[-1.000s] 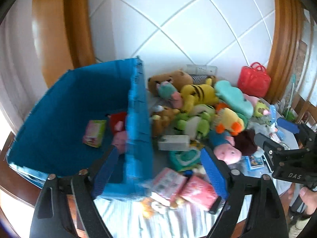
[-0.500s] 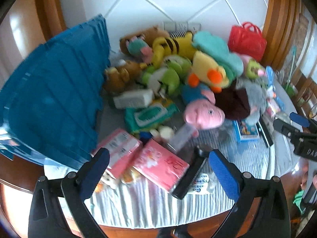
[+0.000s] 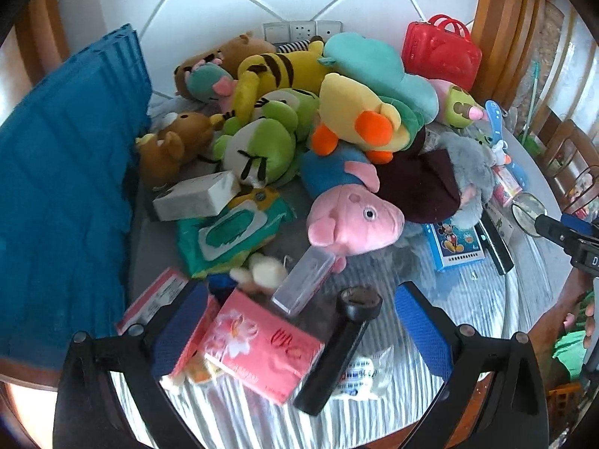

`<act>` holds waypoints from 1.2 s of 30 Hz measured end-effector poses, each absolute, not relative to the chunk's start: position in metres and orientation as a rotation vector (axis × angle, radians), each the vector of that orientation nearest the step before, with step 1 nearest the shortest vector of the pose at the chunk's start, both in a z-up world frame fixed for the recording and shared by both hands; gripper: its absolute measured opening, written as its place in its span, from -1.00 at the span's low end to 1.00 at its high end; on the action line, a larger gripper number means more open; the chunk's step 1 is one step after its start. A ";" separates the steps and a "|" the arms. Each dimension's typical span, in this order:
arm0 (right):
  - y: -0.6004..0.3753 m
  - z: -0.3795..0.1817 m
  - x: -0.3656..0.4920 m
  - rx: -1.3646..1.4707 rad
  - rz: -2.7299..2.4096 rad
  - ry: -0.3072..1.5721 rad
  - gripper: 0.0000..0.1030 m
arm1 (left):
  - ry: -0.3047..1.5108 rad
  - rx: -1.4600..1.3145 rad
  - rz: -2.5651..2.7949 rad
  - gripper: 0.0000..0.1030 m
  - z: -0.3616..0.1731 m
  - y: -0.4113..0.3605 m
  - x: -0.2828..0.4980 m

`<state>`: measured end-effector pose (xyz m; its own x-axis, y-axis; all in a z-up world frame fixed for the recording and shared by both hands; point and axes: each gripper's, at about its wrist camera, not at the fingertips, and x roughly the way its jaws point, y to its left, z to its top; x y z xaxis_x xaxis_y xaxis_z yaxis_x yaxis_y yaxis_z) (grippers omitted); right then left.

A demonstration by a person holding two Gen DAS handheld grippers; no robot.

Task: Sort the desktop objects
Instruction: 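Move both tools back toward the table pile, then grasp the blue-pink pig plush with the left tool while the right tool grasps the grey plush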

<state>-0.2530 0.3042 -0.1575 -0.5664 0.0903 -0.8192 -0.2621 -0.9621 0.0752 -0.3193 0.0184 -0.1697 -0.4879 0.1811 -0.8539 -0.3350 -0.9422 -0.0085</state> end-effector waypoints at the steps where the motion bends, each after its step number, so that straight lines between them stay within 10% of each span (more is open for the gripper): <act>1: 0.308 -0.158 -0.255 -1.339 2.591 0.286 0.99 | 0.233 -1.392 2.461 0.99 -0.172 0.021 -0.325; 11: 0.360 -0.177 -0.298 -1.378 2.572 0.320 0.91 | 0.219 -1.468 2.460 0.99 -0.193 0.064 -0.362; 16: 0.392 -0.184 -0.336 -1.442 2.618 0.249 0.23 | 0.156 -1.482 2.526 0.99 -0.194 0.100 -0.382; 32: 0.425 -0.263 -0.442 -1.751 2.619 0.210 0.66 | 0.081 -1.725 2.613 0.99 -0.234 0.118 -0.426; 36: 0.418 -0.286 -0.454 -1.822 2.591 0.219 -0.05 | 0.091 -1.754 2.589 0.99 -0.246 0.120 -0.439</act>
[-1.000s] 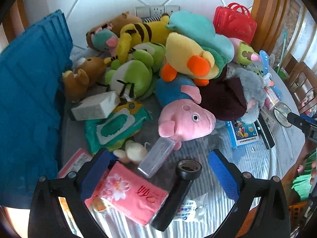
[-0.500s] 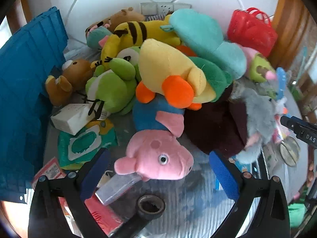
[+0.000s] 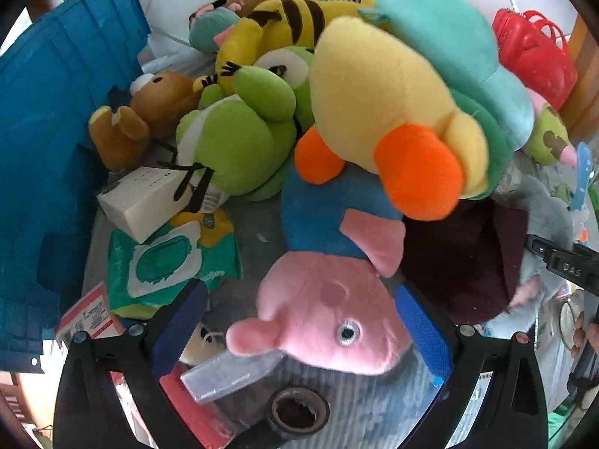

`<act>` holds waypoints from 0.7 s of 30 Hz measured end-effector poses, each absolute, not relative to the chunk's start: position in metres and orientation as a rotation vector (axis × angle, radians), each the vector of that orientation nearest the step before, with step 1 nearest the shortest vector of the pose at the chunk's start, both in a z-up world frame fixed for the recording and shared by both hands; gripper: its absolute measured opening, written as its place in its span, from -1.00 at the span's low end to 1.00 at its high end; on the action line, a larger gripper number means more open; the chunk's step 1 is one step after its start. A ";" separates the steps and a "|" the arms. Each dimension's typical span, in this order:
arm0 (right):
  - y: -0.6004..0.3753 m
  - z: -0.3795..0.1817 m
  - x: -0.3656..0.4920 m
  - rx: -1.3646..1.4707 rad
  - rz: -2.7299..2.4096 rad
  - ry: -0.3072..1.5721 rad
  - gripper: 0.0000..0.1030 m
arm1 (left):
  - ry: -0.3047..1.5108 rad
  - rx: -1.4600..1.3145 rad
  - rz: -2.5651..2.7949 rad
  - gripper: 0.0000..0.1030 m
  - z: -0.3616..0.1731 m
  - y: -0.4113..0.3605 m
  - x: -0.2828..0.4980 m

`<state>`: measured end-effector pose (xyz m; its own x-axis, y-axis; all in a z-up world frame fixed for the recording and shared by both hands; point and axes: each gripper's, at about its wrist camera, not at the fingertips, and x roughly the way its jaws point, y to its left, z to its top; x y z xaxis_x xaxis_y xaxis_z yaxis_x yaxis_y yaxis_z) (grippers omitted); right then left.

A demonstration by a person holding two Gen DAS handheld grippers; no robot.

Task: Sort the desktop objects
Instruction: 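Grasp the blue-pink pig plush with the left tool while the right tool grasps the grey plush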

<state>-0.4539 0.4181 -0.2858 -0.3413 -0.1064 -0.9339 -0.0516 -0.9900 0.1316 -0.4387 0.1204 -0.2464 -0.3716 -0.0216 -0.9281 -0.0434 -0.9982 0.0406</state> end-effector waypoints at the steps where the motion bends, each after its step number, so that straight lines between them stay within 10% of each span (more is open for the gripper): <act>1: 0.416 -0.290 -0.455 1.791 -2.534 -0.196 -0.05 | 0.092 -1.755 2.581 0.99 -0.250 0.123 -0.442; 12: 0.415 -0.295 -0.462 1.777 -2.537 -0.176 -0.05 | 0.102 -1.866 2.514 0.98 -0.309 0.134 -0.471; 15: 0.412 -0.296 -0.464 1.771 -2.541 -0.153 -0.04 | 0.064 -1.819 2.525 0.58 -0.311 0.133 -0.470; 21: 0.404 -0.295 -0.467 1.763 -2.567 -0.086 0.00 | 0.047 -1.780 2.521 0.46 -0.310 0.134 -0.465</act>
